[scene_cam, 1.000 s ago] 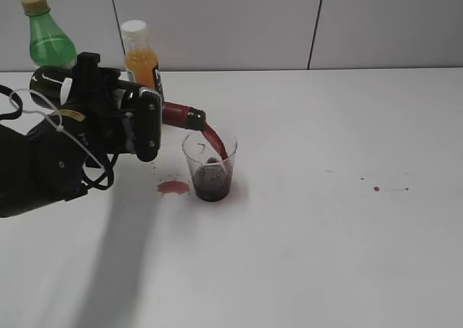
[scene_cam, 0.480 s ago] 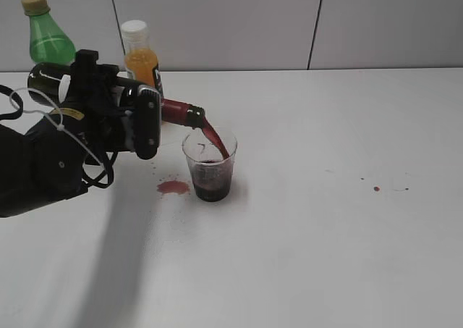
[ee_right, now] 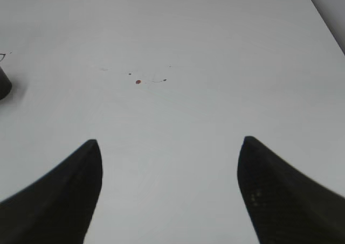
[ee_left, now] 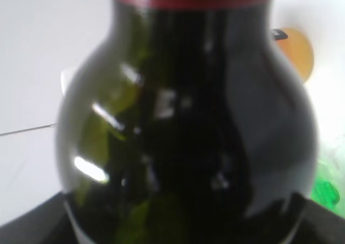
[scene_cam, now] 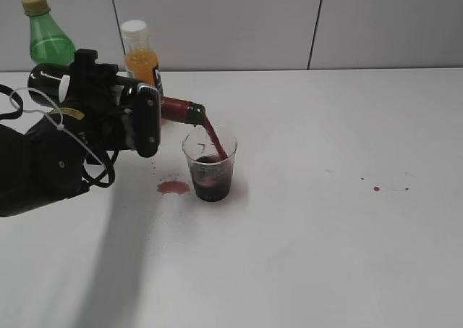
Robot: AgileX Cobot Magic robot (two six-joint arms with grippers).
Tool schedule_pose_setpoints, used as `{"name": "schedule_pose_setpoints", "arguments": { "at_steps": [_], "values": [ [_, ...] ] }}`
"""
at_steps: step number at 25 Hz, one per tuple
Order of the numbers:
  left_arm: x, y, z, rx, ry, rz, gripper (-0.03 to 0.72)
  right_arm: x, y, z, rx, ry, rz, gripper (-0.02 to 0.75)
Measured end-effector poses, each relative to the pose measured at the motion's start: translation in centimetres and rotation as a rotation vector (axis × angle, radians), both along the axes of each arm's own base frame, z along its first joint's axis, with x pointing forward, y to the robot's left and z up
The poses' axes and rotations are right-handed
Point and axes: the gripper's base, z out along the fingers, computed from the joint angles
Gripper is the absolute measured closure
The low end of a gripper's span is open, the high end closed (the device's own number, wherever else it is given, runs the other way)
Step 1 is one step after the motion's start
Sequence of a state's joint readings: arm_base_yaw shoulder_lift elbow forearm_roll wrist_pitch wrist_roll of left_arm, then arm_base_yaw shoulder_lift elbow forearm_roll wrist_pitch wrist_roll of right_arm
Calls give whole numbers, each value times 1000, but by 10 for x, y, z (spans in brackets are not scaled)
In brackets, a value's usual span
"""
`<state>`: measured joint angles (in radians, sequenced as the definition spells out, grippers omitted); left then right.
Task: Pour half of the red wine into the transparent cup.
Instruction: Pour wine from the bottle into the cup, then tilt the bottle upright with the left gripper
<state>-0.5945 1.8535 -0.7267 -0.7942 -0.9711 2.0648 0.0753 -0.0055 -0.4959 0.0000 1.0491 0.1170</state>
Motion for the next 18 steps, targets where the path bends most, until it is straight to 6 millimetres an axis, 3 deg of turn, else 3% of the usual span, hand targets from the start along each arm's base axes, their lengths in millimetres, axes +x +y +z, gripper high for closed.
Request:
{"name": "schedule_pose_setpoints", "arguments": {
  "at_steps": [15, 18],
  "values": [
    [-1, -5, -6, -153, 69, -20, 154, 0, 0, 0, -1, 0, 0, 148],
    [-2, -8, -8, -251, 87, -26, 154, 0, 0, 0, 1, 0, -1, 148]
  ]
}}
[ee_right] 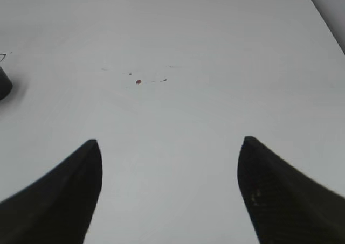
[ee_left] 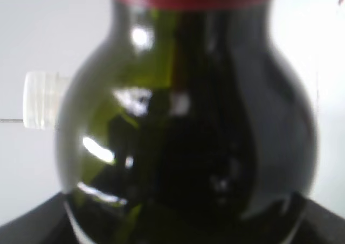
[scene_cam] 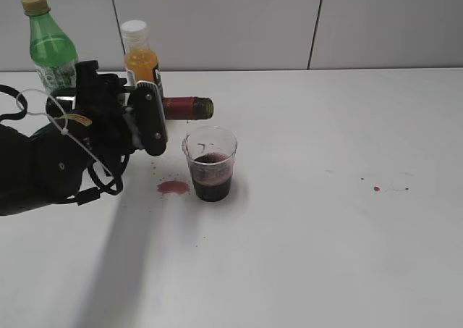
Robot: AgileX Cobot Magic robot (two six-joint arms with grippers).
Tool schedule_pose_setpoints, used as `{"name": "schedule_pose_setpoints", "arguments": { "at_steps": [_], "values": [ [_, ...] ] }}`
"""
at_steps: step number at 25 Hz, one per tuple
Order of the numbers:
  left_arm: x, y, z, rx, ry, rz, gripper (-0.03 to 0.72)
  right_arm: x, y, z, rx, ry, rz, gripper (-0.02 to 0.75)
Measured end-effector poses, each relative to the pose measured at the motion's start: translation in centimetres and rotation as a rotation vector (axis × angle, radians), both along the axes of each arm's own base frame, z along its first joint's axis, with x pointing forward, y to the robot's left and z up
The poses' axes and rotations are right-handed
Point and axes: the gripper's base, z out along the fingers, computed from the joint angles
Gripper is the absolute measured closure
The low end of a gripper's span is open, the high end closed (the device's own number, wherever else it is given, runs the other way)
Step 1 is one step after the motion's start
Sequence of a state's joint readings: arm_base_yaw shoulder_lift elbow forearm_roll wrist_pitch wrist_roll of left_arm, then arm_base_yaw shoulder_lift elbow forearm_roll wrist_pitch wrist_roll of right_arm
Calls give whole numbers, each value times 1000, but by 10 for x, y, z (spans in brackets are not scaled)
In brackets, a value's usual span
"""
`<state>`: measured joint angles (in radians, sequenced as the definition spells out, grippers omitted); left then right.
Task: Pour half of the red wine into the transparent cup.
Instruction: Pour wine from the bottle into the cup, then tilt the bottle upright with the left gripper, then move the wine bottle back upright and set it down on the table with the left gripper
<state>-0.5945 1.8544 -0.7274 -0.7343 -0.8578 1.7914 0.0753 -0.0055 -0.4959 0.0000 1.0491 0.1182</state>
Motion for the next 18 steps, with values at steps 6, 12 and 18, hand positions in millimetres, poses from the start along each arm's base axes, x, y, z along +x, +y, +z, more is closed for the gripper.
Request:
{"name": "schedule_pose_setpoints", "arguments": {
  "at_steps": [6, 12, 18],
  "values": [
    [2, -6, 8, -557, 39, 74, 154, 0, 0, 0, -1, 0, 0, 148],
    [16, -7, 32, -1007, 87, 57, 154, 0, 0, 0, -1, 0, 0, 148],
    [36, -11, 54, -1267, 179, -23, 154, 0, 0, 0, -2, 0, 1, 148]
  ]
}}
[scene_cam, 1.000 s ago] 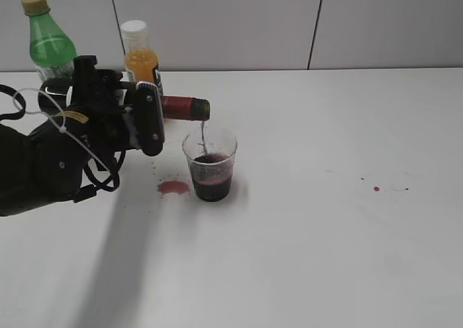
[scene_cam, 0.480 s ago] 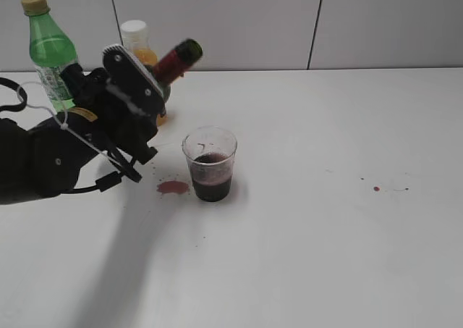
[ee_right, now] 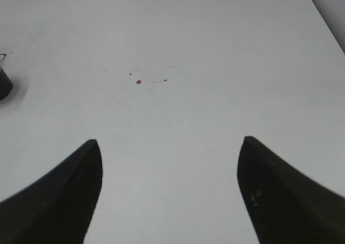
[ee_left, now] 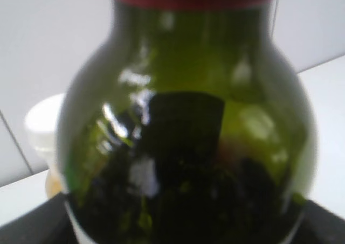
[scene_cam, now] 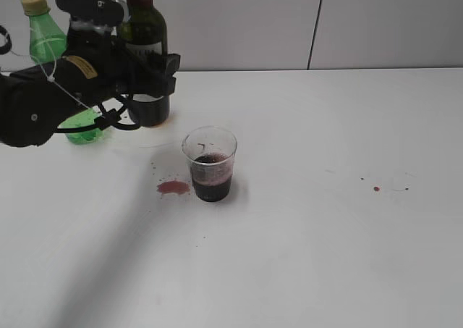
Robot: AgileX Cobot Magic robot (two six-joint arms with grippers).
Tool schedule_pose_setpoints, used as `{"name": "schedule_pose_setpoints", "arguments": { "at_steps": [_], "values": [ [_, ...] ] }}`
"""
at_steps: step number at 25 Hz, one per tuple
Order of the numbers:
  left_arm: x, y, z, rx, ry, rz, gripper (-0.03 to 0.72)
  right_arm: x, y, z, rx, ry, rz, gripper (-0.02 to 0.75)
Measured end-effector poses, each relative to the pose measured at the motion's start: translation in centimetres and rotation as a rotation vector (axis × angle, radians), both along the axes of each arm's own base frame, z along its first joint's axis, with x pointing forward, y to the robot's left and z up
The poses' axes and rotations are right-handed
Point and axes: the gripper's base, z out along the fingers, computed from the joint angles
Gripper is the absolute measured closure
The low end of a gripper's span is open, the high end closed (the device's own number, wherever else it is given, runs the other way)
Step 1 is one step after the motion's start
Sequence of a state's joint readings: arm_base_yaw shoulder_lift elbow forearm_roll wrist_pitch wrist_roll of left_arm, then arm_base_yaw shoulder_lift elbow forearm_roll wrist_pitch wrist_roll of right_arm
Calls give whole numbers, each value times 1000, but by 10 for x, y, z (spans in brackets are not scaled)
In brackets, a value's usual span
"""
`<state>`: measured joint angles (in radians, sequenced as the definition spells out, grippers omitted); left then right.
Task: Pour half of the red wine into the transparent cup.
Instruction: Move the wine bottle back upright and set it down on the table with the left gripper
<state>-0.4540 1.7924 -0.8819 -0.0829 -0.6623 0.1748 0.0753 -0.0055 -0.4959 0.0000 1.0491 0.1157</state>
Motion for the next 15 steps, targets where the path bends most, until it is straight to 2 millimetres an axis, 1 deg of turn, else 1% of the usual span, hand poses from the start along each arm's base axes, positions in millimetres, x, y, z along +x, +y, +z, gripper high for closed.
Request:
{"name": "schedule_pose_setpoints", "arguments": {
  "at_steps": [4, 6, 11, 15],
  "values": [
    [11, -4, 11, -110, -4, -62, 154, 0, 0, 0, 0, 0, 0, 148],
    [15, -7, 9, -134, 3, -104, 154, 0, 0, 0, 0, 0, 0, 148],
    [27, -18, -7, -92, 19, -196, 154, 0, 0, 0, 2, 0, -1, 148],
    [38, -22, -23, -88, 30, -227, 154, 0, 0, 0, 2, 0, -1, 148]
  ]
}}
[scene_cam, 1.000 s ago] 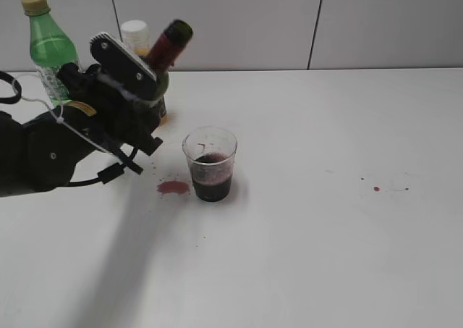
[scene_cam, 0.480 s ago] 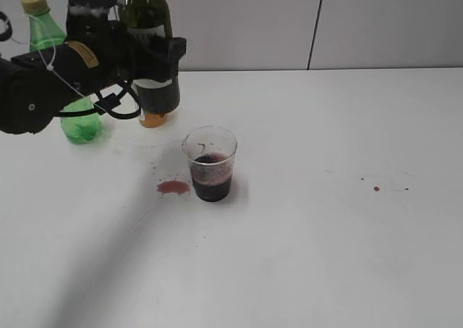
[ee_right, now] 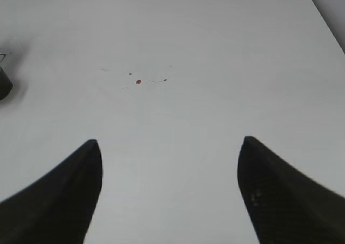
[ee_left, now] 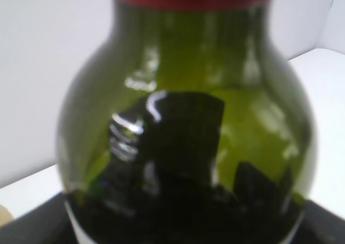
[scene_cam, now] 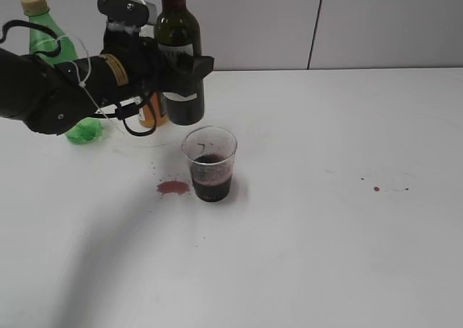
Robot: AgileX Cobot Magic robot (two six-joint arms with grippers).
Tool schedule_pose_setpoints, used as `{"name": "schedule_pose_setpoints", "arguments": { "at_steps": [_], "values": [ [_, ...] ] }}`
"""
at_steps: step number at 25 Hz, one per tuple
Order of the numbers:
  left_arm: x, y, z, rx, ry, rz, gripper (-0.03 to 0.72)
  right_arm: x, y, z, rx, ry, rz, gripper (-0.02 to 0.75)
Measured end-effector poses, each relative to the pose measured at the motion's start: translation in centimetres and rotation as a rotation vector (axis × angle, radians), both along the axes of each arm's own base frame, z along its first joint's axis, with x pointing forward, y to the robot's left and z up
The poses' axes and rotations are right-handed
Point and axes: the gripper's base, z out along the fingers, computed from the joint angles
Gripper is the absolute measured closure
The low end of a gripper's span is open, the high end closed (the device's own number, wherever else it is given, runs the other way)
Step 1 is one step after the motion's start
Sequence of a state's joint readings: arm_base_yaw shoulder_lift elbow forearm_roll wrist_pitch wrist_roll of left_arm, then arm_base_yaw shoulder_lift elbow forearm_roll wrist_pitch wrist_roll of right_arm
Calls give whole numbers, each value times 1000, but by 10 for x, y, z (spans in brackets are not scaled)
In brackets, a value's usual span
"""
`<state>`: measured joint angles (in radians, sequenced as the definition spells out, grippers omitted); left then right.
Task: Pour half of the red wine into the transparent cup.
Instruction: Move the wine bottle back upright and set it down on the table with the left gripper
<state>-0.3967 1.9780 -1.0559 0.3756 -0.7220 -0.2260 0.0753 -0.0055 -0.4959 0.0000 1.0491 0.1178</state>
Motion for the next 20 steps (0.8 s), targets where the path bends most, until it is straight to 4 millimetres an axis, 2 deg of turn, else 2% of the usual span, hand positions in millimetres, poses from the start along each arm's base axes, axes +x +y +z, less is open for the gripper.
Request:
{"name": "schedule_pose_setpoints", "arguments": {
  "at_steps": [8, 14, 20],
  "values": [
    [12, 4, -31, -8, 15, -7, 154, 0, 0, 0, -1, 0, 0, 148],
    [13, 1, -45, -10, 10, -36, 154, 0, 0, 0, -1, 0, 0, 148],
    [20, 8, -58, -17, 15, -21, 154, 0, 0, 0, -1, 0, 0, 148]
  ]
}}
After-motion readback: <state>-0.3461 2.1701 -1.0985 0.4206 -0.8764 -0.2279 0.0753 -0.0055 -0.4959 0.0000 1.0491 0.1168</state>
